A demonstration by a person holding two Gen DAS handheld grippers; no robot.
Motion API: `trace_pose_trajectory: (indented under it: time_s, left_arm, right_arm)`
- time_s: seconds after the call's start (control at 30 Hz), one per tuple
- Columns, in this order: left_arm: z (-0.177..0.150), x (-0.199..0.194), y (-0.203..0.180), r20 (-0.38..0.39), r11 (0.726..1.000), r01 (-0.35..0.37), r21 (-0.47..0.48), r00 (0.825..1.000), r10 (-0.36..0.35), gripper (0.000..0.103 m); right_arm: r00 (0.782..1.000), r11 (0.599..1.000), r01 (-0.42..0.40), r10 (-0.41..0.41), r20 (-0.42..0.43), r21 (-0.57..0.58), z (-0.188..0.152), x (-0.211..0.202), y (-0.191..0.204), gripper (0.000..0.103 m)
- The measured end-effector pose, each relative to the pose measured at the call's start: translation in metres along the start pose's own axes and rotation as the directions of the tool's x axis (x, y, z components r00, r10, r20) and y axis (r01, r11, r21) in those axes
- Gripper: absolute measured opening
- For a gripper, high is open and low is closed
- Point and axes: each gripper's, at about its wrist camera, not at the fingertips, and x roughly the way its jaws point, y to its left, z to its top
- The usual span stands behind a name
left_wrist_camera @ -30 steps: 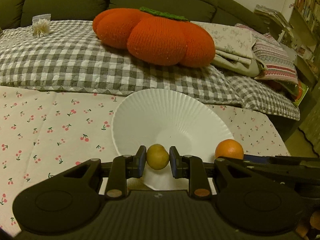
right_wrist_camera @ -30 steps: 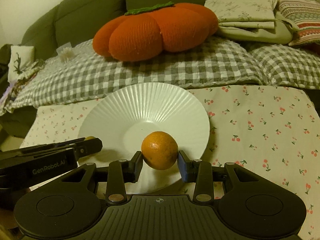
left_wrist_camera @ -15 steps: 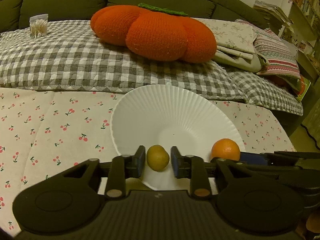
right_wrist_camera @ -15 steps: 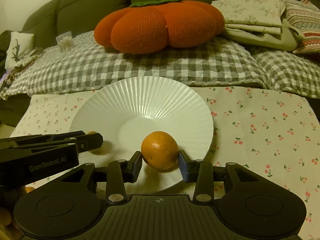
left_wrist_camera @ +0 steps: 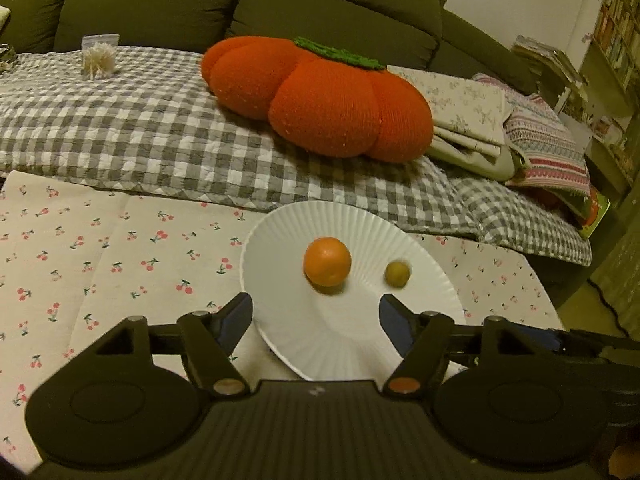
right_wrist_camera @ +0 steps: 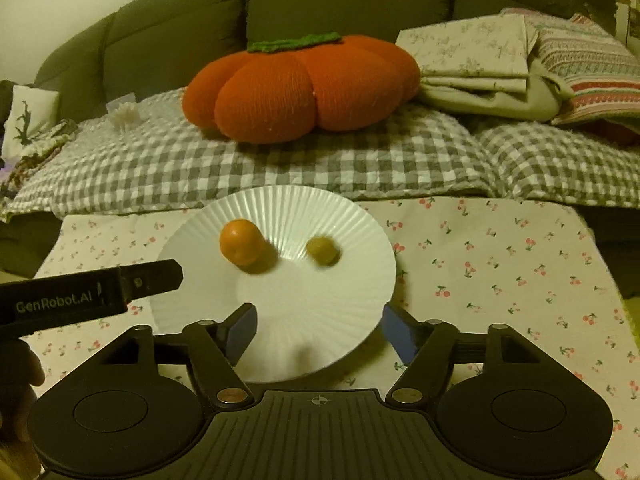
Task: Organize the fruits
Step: 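Open both tools to drop the orange and yellow fruit onto the plate, then move both open tools back to the fruit cluster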
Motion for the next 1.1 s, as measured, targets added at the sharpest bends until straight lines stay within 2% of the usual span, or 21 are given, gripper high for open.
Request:
trace_pose_trajectory:
  time_s: [0.27, 0.4, 0.5, 0.6, 0.9, 1.0, 1.1]
  left_arm:
    - [-0.006, -0.029, 0.003, -0.006, 1.0, -0.019, -0.007, 1.0, 0.019, 0.076]
    - [-0.015, -0.045, 0.004, -0.013, 0.998, -0.057, 0.01, 0.998, 0.057, 0.082]
    - [-0.023, -0.055, 0.003, -0.025, 0.995, -0.093, 0.032, 0.995, 0.094, 0.086]
    - [-0.033, -0.067, 0.006, -0.029, 0.993, -0.112, 0.02, 0.993, 0.113, 0.094]
    - [-0.058, -0.099, 0.012, -0.037, 0.986, -0.168, 0.008, 0.985, 0.169, 0.098]
    - [-0.067, -0.105, 0.01, -0.048, 0.986, -0.168, 0.013, 0.985, 0.168, 0.1]
    - [-0.079, -0.11, 0.009, -0.056, 0.983, -0.183, 0.023, 0.981, 0.185, 0.101]
  right_arm:
    - [0.999, 0.998, -0.017, 0.015, 0.032, 0.066, -0.007, -0.028, -0.001, 0.088]
    - [0.998, 0.998, -0.025, 0.022, 0.056, 0.059, -0.012, -0.046, 0.005, 0.097]
    - [0.997, 0.998, -0.043, 0.039, 0.07, 0.052, -0.013, -0.058, 0.011, 0.1]
    - [0.995, 0.997, -0.058, 0.054, 0.083, 0.05, -0.015, -0.067, 0.017, 0.101]
    - [0.993, 0.984, -0.096, 0.083, 0.089, 0.147, -0.048, -0.097, 0.02, 0.101]
    - [0.991, 0.988, -0.081, 0.065, 0.116, 0.133, -0.055, -0.109, 0.024, 0.102]
    - [0.987, 0.986, -0.113, 0.098, 0.131, 0.12, -0.059, -0.118, 0.026, 0.103]
